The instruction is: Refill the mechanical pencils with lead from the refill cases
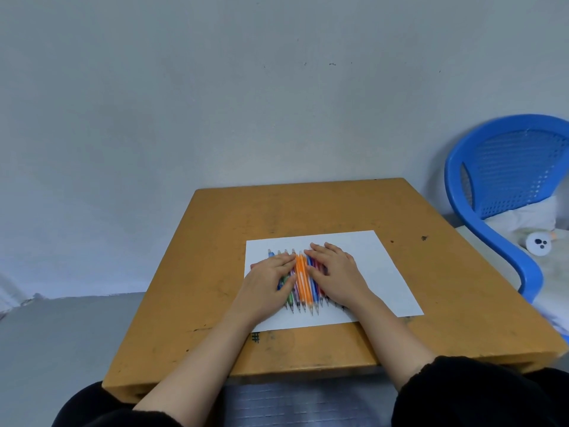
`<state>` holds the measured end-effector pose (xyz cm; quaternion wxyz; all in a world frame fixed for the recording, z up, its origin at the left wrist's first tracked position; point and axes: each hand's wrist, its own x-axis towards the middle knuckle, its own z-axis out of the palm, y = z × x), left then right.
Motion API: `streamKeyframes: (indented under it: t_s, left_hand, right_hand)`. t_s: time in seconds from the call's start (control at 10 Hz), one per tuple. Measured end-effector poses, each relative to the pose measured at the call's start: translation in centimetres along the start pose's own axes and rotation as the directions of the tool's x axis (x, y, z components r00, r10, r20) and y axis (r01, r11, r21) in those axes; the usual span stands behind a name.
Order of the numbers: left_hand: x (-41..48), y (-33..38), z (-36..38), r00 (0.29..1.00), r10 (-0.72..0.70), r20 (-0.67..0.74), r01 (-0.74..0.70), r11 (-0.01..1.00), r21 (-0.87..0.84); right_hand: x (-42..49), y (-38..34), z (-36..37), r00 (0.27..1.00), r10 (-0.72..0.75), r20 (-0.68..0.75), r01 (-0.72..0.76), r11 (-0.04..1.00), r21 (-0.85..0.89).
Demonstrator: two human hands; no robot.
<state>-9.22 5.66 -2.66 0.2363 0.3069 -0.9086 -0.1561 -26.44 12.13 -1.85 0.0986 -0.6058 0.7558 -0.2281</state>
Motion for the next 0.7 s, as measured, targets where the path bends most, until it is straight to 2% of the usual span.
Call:
streamKeyframes:
  t_s: [0.2,0.4,0.5,0.6,0.7]
  left_hand:
    - [-0.2,0.3,-0.2,0.984,0.046,-0.170,-0.035,0.997,0.069]
    - [-1.4,0.7,-1.9,0.939,0.048,-0.340,-0.014,0.995,0.102]
    - [-3.0,1.1,-3.2,0.911,0.005,-0.411,0.032,0.996,0.085]
    - [-6.2,1.0,-4.4,0.876,-0.053,-0.480,0.088,0.995,0.049]
    - [-9.9,0.0,-5.7,0.816,-0.136,-0.562,0.133,0.990,-0.046]
  right_hand:
    - [-0.5,-0.7,-0.5,1.000,0.003,-0.018,-0.003,1.000,0.020]
    - [-3.1,-2.4,-3.2,0.999,0.015,-0.052,-0.004,0.978,0.211]
    - [-6.1,-3.0,-5.6,0.991,-0.028,-0.128,0.067,0.946,0.316]
    - [-9.8,-3.7,-8.8,0.931,-0.072,-0.357,0.207,0.912,0.354]
    - [-13.5,-3.9,-11.8,0.841,-0.097,-0.533,0.324,0.878,0.352]
